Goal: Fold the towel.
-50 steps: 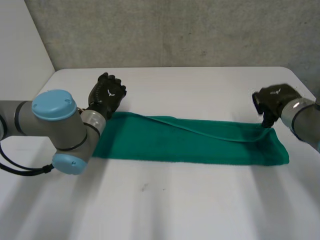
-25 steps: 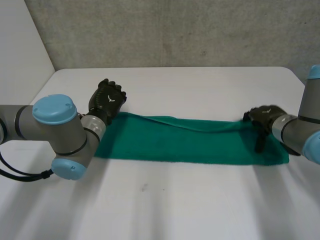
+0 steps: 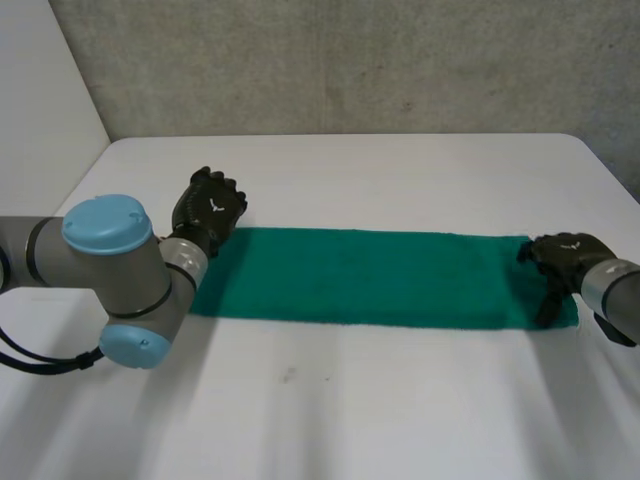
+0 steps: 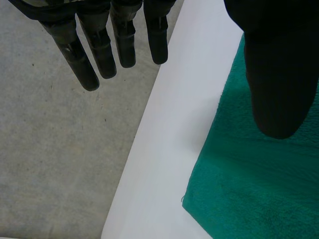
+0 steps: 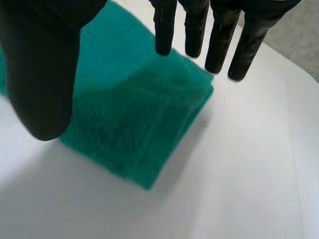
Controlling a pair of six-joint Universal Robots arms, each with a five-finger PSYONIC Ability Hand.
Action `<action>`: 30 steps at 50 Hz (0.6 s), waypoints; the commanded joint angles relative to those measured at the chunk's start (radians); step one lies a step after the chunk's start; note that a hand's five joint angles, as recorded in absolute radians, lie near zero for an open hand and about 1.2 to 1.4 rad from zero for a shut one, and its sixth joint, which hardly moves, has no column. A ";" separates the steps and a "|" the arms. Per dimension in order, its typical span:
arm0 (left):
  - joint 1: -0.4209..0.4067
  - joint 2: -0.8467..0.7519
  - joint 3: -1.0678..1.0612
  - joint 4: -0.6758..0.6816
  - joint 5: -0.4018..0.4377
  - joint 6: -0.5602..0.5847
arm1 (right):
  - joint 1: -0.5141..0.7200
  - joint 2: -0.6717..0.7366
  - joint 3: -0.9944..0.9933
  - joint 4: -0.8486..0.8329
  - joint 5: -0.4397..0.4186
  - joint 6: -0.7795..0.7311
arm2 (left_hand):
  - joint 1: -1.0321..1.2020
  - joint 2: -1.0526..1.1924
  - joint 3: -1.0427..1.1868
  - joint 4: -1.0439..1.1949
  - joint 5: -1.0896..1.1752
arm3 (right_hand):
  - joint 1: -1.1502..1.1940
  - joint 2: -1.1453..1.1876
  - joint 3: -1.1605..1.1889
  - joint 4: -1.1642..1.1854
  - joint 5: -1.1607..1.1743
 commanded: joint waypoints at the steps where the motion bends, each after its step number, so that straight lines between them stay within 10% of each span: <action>1: 0.000 0.017 -0.019 -0.001 -0.001 0.000 | -0.036 0.013 0.026 -0.024 0.000 -0.029 | -0.004 0.006 -0.001 0.009 0.018 | 0.313 0.282 0.277 0.276 0.271; 5: 0.000 0.021 -0.026 0.000 0.001 0.000 | -0.055 0.041 0.020 -0.024 -0.001 -0.034 | -0.004 0.006 -0.001 0.009 0.018 | 0.548 0.516 0.512 0.510 0.506; 8: 0.000 0.021 -0.028 0.002 0.001 0.000 | -0.067 0.064 0.006 -0.027 -0.007 -0.037 | -0.004 0.006 -0.001 0.009 0.018 | 1.151 1.119 1.115 1.114 1.109; 30: 0.012 0.098 -0.103 0.003 0.001 -0.002 | -0.285 0.053 -0.130 -0.033 0.085 -0.311 | -0.004 0.006 -0.001 0.009 0.018 | 1.152 1.121 1.116 1.115 1.110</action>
